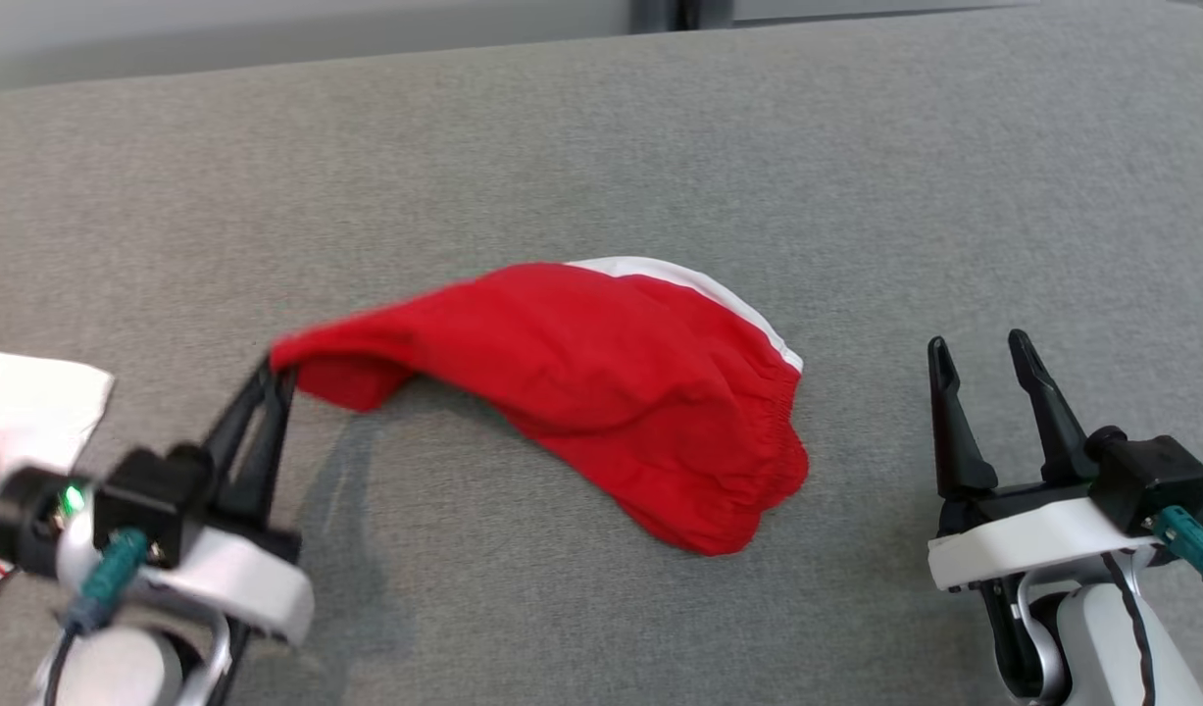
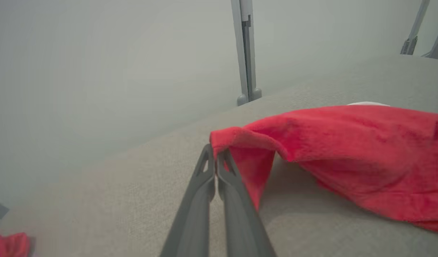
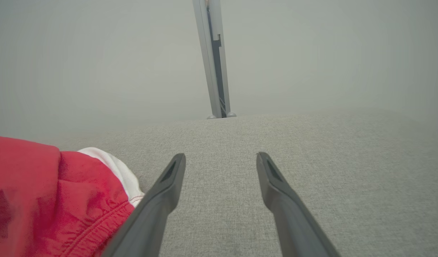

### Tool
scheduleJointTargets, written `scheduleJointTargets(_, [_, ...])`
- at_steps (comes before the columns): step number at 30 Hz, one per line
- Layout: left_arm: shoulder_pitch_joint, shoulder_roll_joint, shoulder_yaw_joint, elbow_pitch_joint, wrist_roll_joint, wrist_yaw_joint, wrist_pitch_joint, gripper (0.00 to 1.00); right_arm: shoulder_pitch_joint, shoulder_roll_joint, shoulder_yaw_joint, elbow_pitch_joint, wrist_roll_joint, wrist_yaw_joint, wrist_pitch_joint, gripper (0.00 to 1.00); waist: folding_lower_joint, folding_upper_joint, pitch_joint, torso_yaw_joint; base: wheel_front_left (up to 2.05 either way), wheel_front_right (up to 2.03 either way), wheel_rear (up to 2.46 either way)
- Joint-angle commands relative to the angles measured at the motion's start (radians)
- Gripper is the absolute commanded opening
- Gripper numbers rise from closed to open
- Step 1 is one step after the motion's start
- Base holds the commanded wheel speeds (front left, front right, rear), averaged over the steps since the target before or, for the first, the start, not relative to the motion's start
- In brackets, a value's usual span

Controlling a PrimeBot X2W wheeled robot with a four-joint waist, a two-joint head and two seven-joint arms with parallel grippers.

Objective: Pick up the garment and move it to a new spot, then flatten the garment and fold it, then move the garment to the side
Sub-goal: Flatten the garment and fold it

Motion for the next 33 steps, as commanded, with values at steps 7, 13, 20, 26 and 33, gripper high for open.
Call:
scheduleJointTargets(7, [0.151,-0.069,-0.013,0.130,-0.074,0.016,-0.087,0.00,0.024,-0.006,-0.002,-0.018,-0.024,0.000,0.033,1.00,0.0000,-0.0001,-0.035,0.053,0.00,0.00,0.00])
scheduleJointTargets(13, [0.156,-0.139,-0.026,0.313,-0.129,-0.045,-0.147,0.00,0.032,-0.006,-0.011,-0.038,-0.032,0.000,0.052,1.00,0.0000,-0.0001,-0.044,0.076,0.00,0.00,0.00])
scheduleJointTargets(20, [0.146,-0.197,-0.055,0.478,-0.167,-0.107,-0.154,0.00,0.040,-0.006,-0.015,-0.047,-0.029,0.000,0.067,1.00,0.0000,-0.0001,-0.054,0.087,0.00,0.00,0.00])
scheduleJointTargets(26, [0.148,-0.248,-0.013,0.545,-0.213,-0.087,-0.168,1.00,0.051,-0.006,-0.024,-0.051,-0.019,0.000,0.064,1.00,0.0000,-0.0001,-0.071,0.087,0.00,0.00,0.00])
scheduleJointTargets(33, [0.135,-0.215,0.090,0.388,-0.198,-0.054,-0.190,1.00,0.064,-0.005,-0.037,-0.068,-0.024,0.000,0.069,1.00,0.0000,-0.0001,-0.098,0.092,0.00,0.00,0.00])
